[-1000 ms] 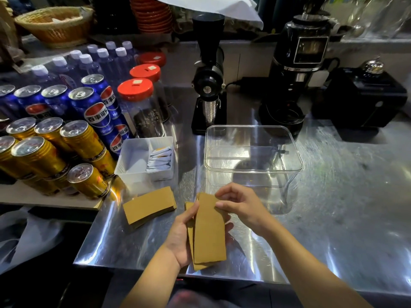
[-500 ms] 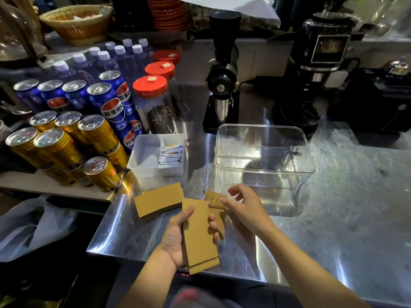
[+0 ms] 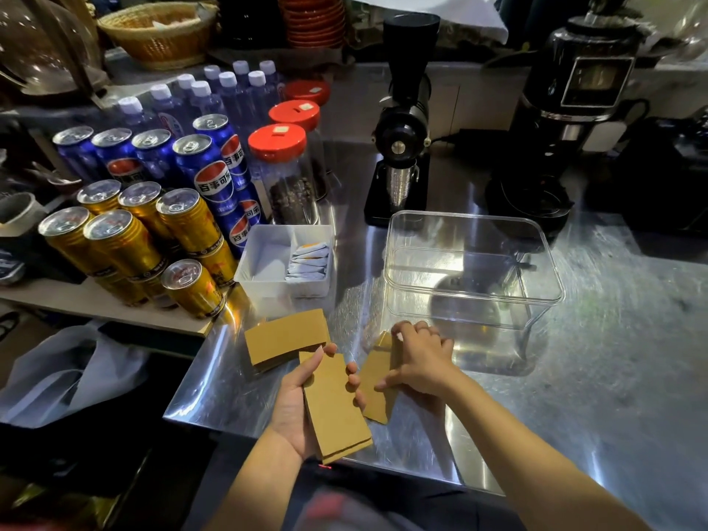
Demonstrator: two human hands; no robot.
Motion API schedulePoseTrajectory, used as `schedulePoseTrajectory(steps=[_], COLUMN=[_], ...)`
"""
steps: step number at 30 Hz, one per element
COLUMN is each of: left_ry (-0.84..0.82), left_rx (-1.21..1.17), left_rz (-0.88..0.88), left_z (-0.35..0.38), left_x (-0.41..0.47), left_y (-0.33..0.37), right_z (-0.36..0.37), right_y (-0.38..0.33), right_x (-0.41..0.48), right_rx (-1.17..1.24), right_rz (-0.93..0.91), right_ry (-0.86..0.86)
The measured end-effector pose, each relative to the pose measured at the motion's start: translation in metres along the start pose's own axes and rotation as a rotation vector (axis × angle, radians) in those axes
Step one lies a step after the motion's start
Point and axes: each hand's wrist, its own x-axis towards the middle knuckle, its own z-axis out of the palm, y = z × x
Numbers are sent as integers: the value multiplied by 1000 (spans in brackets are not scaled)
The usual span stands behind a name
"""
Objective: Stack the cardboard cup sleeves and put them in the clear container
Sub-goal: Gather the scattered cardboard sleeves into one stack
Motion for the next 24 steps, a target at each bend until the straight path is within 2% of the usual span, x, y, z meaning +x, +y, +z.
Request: schedulePoseTrajectory(steps=[4,5,9,12,16,20,24], left_ry=[30,36,31,36,68,18,-24], left_rx=[-5,-5,-18,-46,22,158,212], left_rz=[30,40,59,21,-76,-234,-300], left_z=[-3,-4,-7,-10,-4,8,17], left_x=[1,2,7,12,21,30,34], left_y=[1,2,5,5,-2,-13,-22], right_z=[0,-1,-21,-44,-55,-42,-23], right_y=[4,8,23,31,25,5,-6], right_x=[0,-2,-11,-20,-33,-43,-47], right_rx=[74,176,828,1054,1144,1149,1095], right_rz=[38,38,22,-1,-54,-119,-116], right_ry=[46,85,186,192,68,-64,-102])
